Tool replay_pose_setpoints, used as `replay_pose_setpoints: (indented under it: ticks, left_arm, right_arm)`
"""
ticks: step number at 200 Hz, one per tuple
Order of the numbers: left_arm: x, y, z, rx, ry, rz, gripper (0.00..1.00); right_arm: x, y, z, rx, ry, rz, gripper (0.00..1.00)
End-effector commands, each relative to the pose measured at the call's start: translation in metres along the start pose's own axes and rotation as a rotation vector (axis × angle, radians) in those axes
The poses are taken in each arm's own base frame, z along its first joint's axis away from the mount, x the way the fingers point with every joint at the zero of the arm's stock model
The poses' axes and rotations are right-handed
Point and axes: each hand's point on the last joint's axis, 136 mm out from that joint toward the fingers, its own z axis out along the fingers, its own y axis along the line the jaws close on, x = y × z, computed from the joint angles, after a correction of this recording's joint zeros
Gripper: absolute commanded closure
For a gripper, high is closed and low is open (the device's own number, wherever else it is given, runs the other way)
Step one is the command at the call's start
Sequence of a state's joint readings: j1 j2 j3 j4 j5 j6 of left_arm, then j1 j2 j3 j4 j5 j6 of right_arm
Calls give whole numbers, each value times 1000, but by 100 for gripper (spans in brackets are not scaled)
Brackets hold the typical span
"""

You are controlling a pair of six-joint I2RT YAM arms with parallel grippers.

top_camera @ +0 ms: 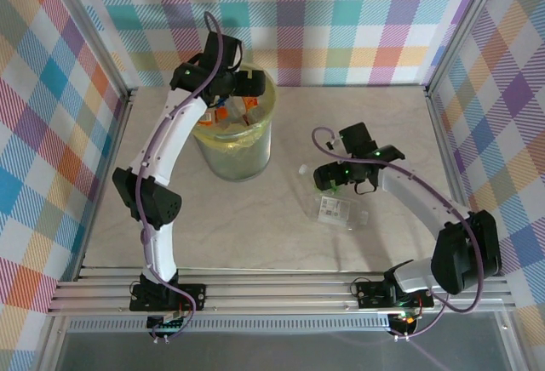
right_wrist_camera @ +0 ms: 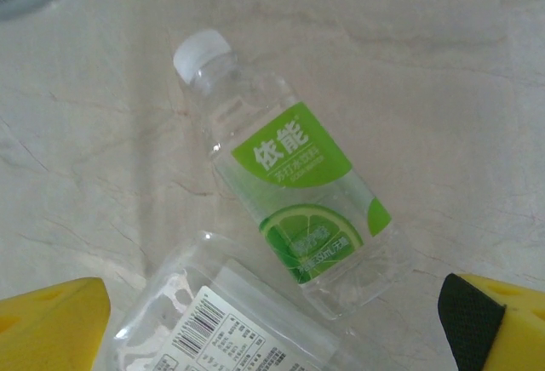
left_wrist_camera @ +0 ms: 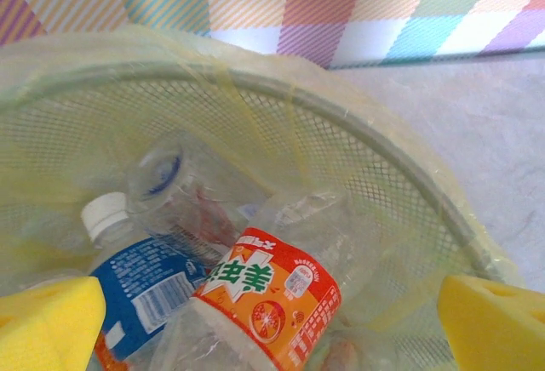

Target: Put the plastic bottles in the bin

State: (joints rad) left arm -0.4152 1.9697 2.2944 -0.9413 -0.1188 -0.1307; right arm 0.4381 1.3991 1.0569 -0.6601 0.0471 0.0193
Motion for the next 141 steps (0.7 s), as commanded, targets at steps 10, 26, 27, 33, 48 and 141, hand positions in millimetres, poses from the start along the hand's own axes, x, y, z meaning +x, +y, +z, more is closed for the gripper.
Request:
replay_pose_setpoints:
  ticks: [10, 26, 27, 33, 48, 141]
  left_arm:
    - [-25, 12, -61, 6, -140, -18, 0]
    - [-22, 11, -73, 28, -170, -26, 0]
    - [-22, 11, -73, 29, -171, -26, 0]
    - [-21, 12, -78, 32, -181, -30, 0]
    - [-20, 15, -91, 30, -214, -44, 0]
    - [-8, 33, -129, -3, -290, -90, 0]
  right_arm:
    - [2, -7, 7, 55, 60, -93, 0]
    - [4, -12, 13, 84, 96, -110, 0]
    - [4, -13, 13, 87, 97, -112, 0]
    - [4, -14, 15, 95, 108, -119, 0]
    - [4, -17, 22, 106, 135, -155, 0]
    - [-1, -28, 63, 87, 235, -163, 0]
